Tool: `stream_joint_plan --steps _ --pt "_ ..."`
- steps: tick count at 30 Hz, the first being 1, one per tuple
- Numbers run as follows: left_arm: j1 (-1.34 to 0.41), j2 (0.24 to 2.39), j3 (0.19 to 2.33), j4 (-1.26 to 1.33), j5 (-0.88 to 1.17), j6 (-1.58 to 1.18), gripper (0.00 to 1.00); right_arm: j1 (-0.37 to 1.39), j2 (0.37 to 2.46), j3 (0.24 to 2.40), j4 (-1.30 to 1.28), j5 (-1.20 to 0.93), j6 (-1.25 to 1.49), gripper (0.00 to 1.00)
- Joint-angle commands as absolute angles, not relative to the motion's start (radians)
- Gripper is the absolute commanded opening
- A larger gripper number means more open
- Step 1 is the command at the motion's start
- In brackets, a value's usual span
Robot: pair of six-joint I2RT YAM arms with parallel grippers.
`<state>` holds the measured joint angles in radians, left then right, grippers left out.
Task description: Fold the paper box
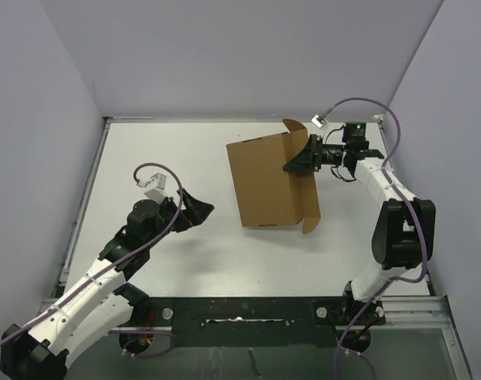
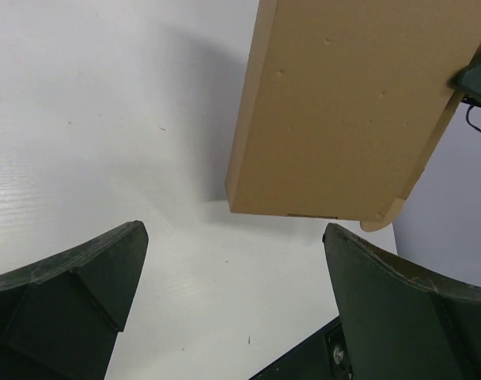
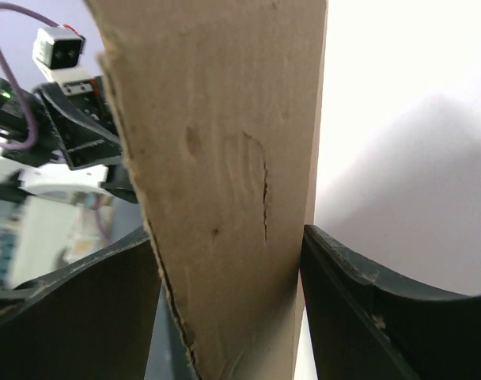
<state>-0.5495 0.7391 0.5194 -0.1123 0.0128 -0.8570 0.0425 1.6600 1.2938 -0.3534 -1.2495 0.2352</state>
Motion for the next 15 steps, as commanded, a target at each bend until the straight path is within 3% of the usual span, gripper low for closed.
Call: stream_joint_plan --steps 1,8,15 --pt "-0.547 0.781 0.523 -0.009 0.055 -0.855 0.94 0.019 1.737 1.221 -0.022 -1.412 0.6 0.52" --pt "-0.549 0.877 0.558 0.007 0.09 -0.874 0.94 0.015 1.885 1.157 0.088 -1.41 0.69 0.53" --pt "-0.557 0.958 0.594 0.004 0.094 -0.882 0.93 0.015 1.994 1.17 -0.052 -1.35 0.565 0.56"
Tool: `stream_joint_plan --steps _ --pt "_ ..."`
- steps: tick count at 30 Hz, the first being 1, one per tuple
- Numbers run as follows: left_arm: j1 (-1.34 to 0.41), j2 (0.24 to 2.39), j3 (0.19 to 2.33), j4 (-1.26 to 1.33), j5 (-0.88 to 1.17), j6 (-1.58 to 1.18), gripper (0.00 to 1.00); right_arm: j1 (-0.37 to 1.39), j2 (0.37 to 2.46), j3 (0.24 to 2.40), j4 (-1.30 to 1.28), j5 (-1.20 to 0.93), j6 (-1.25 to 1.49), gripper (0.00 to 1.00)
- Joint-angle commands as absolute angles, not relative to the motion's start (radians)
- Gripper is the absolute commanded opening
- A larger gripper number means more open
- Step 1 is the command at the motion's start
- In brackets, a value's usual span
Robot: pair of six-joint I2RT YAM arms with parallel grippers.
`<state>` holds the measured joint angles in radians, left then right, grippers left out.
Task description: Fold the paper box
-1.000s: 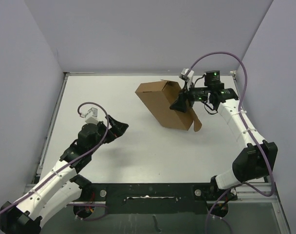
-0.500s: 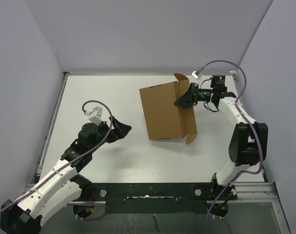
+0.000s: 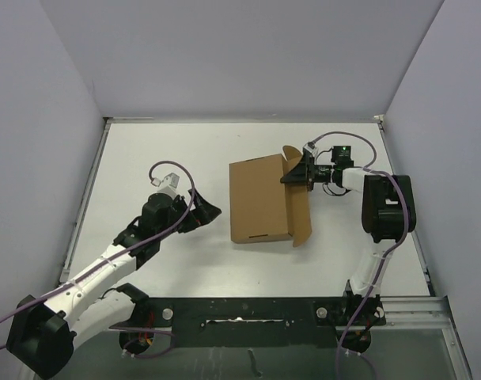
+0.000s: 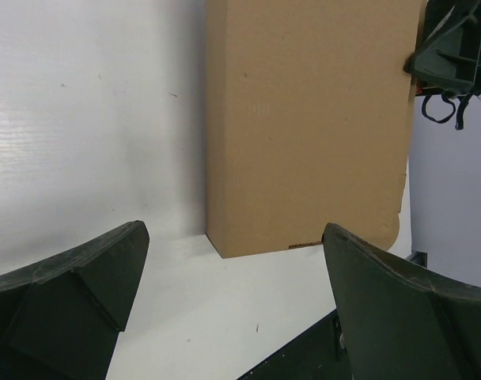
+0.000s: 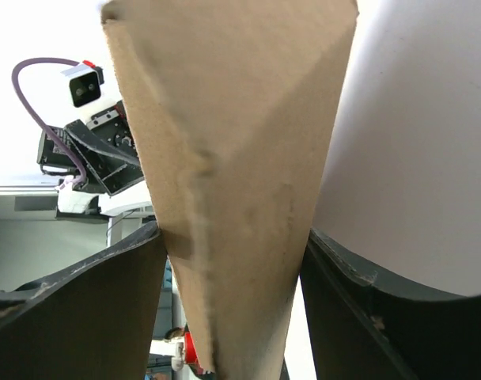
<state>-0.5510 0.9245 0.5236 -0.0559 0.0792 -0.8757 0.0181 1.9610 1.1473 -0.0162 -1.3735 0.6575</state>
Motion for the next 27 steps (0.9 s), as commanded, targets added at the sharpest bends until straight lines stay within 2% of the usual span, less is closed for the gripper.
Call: stream_joint_plan --steps 1,7,13,23,25,27 --pt "-0.558 0.971 0.601 0.003 0.094 -0.882 0.93 0.015 2.005 1.178 -0.09 -1.332 0.528 0.59" --pt "-0.563 1.032 0.65 -0.016 0.09 -0.87 0.93 0.015 2.021 1.236 -0.341 -1.222 0.317 0.77" --pt "-0.563 1.039 0.706 -0.08 0.068 -0.826 0.93 0.007 1.99 1.298 -0.588 -1.046 0.051 0.87" --pt "-0.564 1.006 0.757 -0.173 0.042 -0.76 0.92 -0.116 1.877 1.223 -0.701 -0.908 -0.217 0.92" --pt "-0.565 1.01 0.758 -0.166 0.054 -0.761 0.92 -0.135 1.83 1.199 -0.699 -0.884 -0.255 0.91" --pt "-0.567 1.015 0.753 -0.149 0.067 -0.762 0.92 -0.15 1.783 1.191 -0.701 -0.849 -0.302 0.85"
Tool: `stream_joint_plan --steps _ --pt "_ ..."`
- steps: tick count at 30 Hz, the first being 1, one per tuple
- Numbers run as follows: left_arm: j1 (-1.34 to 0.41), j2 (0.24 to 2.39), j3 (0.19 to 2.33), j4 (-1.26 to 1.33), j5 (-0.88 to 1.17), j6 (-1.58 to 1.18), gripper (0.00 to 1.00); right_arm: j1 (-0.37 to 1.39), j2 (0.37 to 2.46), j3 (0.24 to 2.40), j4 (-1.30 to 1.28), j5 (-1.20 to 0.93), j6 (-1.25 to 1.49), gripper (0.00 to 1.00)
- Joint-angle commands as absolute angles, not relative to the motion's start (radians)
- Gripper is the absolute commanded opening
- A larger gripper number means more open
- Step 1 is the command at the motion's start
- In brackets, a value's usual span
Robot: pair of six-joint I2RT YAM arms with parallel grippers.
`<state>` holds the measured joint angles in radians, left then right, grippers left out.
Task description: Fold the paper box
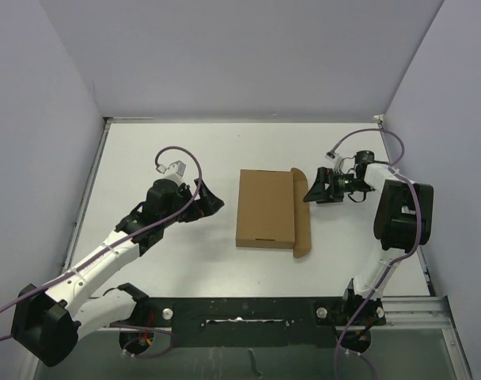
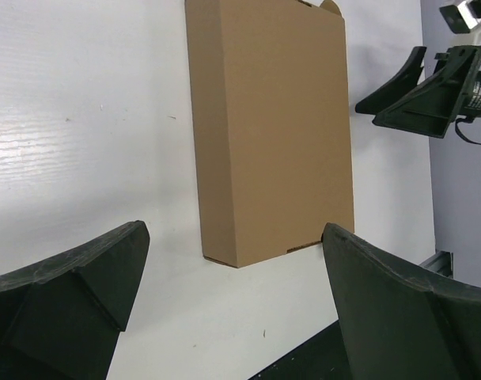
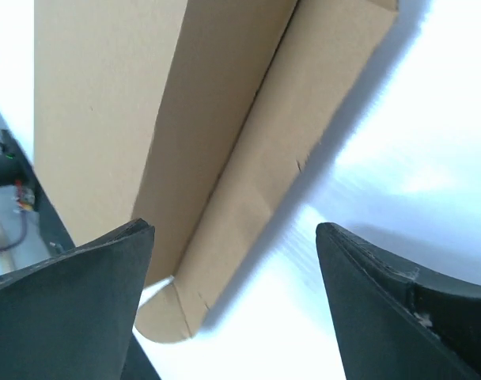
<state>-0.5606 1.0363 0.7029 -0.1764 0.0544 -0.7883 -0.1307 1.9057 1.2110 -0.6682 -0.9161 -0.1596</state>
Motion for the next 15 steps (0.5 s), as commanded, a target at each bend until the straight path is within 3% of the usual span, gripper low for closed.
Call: stream_joint_plan --steps 1,5,11,15 --pt "-0.569 1.019 0.75 -0.14 0.076 -0.762 0.92 -0.155 1.755 1.189 -0.7 -0.836 -0.323 0.83" --pt "-0.569 1.037 0.714 -0.044 0.115 -0.782 0.92 -0.172 1.676 1.162 -0.696 -0.926 -0.348 0.65" --pt "-0.575 1.141 0.691 0.125 0.168 -0.816 0.91 -0.138 1.764 1.127 -0.697 -1.091 -0.301 0.16" --pt "-0.595 1.235 0.721 0.163 0.169 -0.813 0.91 -0.073 1.834 1.129 -0.687 -1.074 -0.273 0.07"
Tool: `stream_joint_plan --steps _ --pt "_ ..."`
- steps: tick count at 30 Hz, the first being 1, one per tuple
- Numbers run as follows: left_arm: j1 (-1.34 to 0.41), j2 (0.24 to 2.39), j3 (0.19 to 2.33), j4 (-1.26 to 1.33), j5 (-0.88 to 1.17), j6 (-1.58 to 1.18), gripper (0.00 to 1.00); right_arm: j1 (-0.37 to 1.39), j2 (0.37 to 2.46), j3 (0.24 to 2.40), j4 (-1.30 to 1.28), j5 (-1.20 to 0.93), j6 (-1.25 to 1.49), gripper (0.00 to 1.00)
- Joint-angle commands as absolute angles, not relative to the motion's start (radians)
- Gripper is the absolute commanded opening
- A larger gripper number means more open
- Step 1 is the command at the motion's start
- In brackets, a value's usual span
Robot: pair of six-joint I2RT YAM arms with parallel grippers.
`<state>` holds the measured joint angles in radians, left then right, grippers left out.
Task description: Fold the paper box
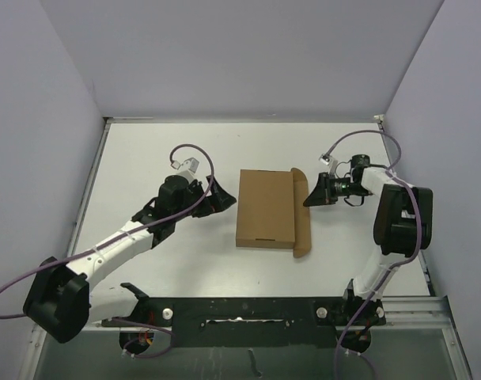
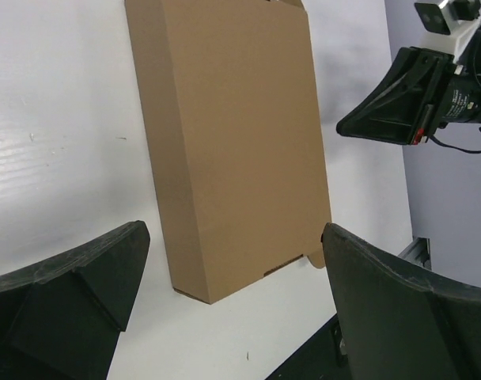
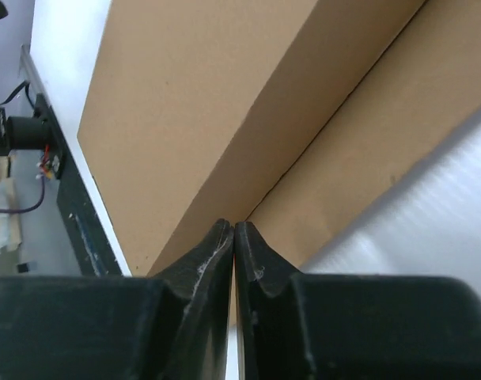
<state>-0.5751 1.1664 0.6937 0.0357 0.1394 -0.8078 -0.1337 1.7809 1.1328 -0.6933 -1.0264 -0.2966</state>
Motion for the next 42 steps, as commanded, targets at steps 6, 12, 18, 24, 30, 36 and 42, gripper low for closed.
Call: stream_joint_plan --steps 6,12,18,24,30,36,42 --pt "-0.618 1.34 0.758 0.169 0.135 -0.775 0.91 0.028 1.905 1.157 -0.648 -1.029 -0.222 0.06" --pt "-0.62 1.323 0.77 0.077 0.064 -0.712 0.91 0.112 1.938 1.214 -0.683 -1.021 -0.26 0.06" --pt "-0.62 1.169 0.728 0.009 0.039 -0.633 0.91 0.098 1.799 1.209 -0.725 -0.934 -0.382 0.1" --pt "-0.619 1.031 0.633 0.092 0.12 -0.669 0.91 0.096 1.558 1.115 -0.744 -1.023 -0.594 0.25" --pt "-0.622 0.954 0.605 0.063 0.132 -0.671 0.91 0.099 1.337 0.981 -0.768 -1.162 -0.867 0.53" --pt "-0.621 0.934 0.572 0.066 0.138 -0.639 0.91 0.099 1.185 0.831 -0.846 -1.244 -1.208 0.98" --pt "-0.619 0.985 0.51 0.204 0.119 -0.668 0.98 0.124 1.164 0.755 -0.988 -1.149 -1.57 0.99"
